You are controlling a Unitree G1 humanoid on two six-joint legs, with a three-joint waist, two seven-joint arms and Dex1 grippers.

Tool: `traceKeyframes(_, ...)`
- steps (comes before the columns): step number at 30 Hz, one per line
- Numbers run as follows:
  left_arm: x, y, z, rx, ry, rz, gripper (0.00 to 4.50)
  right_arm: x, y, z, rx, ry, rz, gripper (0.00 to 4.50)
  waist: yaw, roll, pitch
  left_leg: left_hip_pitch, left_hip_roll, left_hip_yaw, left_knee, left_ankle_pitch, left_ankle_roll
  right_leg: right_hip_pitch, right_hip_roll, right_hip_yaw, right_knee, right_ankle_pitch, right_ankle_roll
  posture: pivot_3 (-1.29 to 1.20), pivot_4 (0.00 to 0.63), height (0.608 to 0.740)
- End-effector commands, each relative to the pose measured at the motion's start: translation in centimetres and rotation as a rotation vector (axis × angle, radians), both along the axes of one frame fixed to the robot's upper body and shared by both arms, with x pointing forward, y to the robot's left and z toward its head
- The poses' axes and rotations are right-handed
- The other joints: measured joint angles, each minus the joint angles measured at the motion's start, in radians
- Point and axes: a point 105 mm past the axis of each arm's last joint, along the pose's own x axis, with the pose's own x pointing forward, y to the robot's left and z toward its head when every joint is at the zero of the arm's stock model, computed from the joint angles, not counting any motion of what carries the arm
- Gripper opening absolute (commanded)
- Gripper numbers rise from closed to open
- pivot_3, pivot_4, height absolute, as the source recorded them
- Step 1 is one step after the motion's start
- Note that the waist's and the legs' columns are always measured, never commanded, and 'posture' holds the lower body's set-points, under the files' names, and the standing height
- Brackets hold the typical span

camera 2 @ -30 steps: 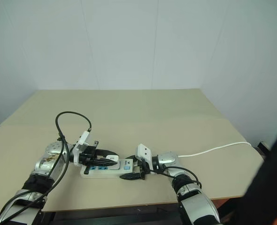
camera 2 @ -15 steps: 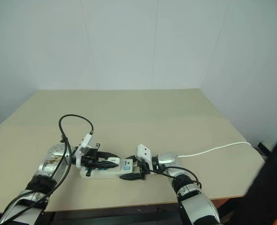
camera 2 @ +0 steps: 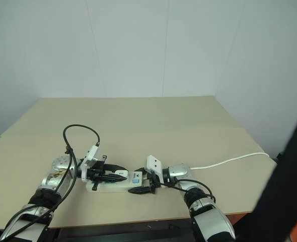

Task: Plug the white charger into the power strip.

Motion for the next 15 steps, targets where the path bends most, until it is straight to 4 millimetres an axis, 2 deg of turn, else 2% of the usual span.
traceKeyframes(1,-0.1,1.6,-2.8,0.155,0.113,0.07,1.97,-0.8,-0.1,-1.6,-0.049,0.054,0.024,3.41,-0.004,0.001,0.0,0.0,0.0,0.0,0.0,0.0,0.0,0.0,0.0,0.0,0.0,0.0,0.0,0.0,0.15,0.74)
traceKeyframes(5,-0.4,1.7,-2.3,0.163,0.116,0.049,3.23,-0.8,-0.1,-1.6,-0.051,0.053,0.026,3.41,-0.002,0.001,0.0,0.0,0.0,0.0,-0.001,0.0,0.0,-0.001,0.0,0.001,0.0,0.0,0.0,0.0,0.15,0.74)
traceKeyframes(9,-0.7,1.4,-0.5,0.14,0.081,0.008,4.47,-0.9,0.1,-1.6,-0.054,0.051,0.031,3.41,-0.003,0.001,0.0,0.0,0.0,0.0,-0.001,0.0,0.0,-0.001,0.0,0.0,0.0,-0.002,-0.004,0.0,0.15,0.74)
traceKeyframes(11,-0.8,1.4,1.2,0.127,0.031,-0.006,4.47,-0.9,0.2,-1.6,-0.06,0.054,0.033,3.41,-0.004,0.001,0.0,0.0,0.0,0.0,-0.001,0.0,0.0,-0.001,0.0,0.0,0.0,-0.002,-0.004,0.0,0.15,0.74)
traceKeyframes(14,-1.2,1.8,4.0,0.125,-0.06,-0.016,4.5,-0.7,0.3,-1.6,-0.059,0.061,0.026,4.4,-0.004,0.001,0.0,-0.002,0.0,0.0,-0.001,0.0,0.0,-0.002,0.0,0.0,0.0,-0.002,-0.003,0.0,0.15,0.74)
traceKeyframes(15,-1.4,1.9,4.6,0.129,-0.073,-0.02,4.5,-0.7,0.3,-1.6,-0.058,0.064,0.025,4.46,-0.004,0.001,0.0,-0.002,0.0,0.0,-0.001,0.0,0.0,-0.002,0.0,0.0,0.0,-0.002,-0.004,0.0,0.15,0.74)
